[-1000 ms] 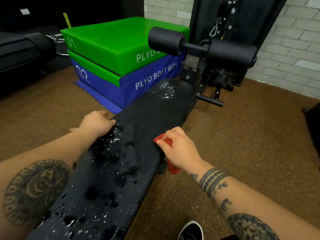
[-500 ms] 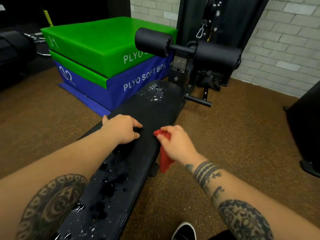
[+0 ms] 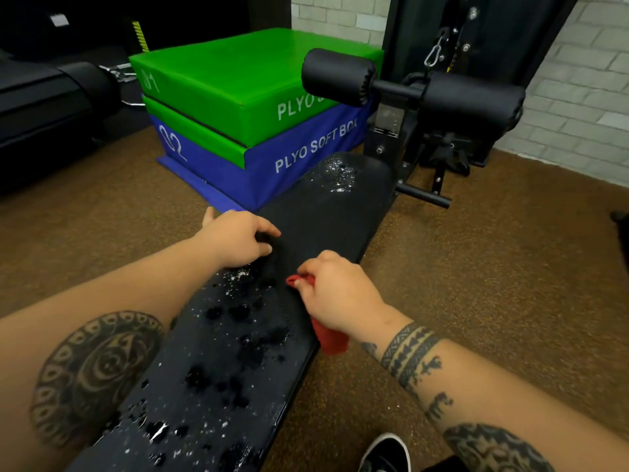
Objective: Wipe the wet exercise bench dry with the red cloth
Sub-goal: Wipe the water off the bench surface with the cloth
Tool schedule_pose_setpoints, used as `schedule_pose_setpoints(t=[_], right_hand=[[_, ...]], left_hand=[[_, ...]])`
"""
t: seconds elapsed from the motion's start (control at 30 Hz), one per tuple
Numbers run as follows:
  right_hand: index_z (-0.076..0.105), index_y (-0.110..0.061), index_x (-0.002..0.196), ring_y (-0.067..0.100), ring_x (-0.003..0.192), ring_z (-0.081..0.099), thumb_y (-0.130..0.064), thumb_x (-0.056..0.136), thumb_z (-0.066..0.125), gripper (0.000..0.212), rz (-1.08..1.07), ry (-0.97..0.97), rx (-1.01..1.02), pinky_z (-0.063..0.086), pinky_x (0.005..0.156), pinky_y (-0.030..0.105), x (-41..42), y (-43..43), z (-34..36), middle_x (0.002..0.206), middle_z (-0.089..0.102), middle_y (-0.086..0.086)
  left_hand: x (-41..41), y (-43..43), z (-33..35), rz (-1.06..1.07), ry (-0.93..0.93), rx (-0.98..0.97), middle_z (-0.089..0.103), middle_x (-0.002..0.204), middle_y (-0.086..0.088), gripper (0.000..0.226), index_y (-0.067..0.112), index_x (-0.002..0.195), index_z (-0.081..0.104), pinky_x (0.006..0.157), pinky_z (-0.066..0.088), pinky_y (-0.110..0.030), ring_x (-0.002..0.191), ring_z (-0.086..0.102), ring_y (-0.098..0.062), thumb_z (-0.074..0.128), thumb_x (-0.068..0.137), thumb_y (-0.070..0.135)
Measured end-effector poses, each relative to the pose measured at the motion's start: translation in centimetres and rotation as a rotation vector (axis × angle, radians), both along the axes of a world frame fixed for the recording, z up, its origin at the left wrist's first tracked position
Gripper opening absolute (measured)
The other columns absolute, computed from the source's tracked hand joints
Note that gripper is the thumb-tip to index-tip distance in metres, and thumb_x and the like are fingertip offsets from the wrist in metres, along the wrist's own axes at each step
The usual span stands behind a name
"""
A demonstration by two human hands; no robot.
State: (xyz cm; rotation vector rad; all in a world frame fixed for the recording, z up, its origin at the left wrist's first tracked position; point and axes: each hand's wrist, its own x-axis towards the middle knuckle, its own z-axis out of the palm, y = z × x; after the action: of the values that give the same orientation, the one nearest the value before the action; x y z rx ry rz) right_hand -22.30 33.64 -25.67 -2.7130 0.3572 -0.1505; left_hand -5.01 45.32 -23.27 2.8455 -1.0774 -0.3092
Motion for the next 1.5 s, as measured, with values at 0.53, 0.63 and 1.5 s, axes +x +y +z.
schedule_pose_setpoints(t=[0.53, 0.63, 1.5], right_hand=[[0.074, -0.028, 0.078, -0.001, 0.076, 0.066, -0.028, 0.090, 0.068, 0.013, -0.130, -0.232, 0.745, 0.050, 0.075, 0.020, 0.8, -2.6, 5.7, 0.081, 0.075, -0.008], [0.074, -0.022, 0.089, 0.013, 0.092, 0.070, -0.034, 0.094, 0.061, 0.019, -0.286, -0.406, 1.049, 0.055, 0.088, 0.036, 2.0, -0.7, 6.2, 0.094, 0.076, -0.003], [0.050, -0.031, 0.140, 0.021, 0.142, 0.026, -0.043, 0.098, 0.045, 0.044, -0.211, -0.026, -0.030, 0.026, 0.109, 0.047, 8.5, -1.5, -3.6, 0.153, 0.038, -0.007]], left_hand=[[-2.6, 4.2, 4.5, 0.235, 0.558, -0.683, 0.074, 0.110, -0.002, 0.017, 0.023, 0.111, 0.069, 0.099, 0.052, -0.041, 0.099, 0.071, -0.026, 0.056, 0.100, 0.025], [-5.2, 1.2, 5.5, 0.203, 0.910, -0.847, 0.072, 0.119, -0.001, 0.027, 0.028, 0.119, 0.065, 0.095, 0.051, -0.045, 0.102, 0.069, -0.027, 0.046, 0.104, 0.039], [-0.2, 5.2, -1.1, -0.126, 0.198, -0.379, 0.070, 0.090, 0.007, 0.024, 0.042, 0.100, 0.077, 0.083, 0.044, -0.017, 0.085, 0.063, -0.004, 0.081, 0.079, 0.033]])
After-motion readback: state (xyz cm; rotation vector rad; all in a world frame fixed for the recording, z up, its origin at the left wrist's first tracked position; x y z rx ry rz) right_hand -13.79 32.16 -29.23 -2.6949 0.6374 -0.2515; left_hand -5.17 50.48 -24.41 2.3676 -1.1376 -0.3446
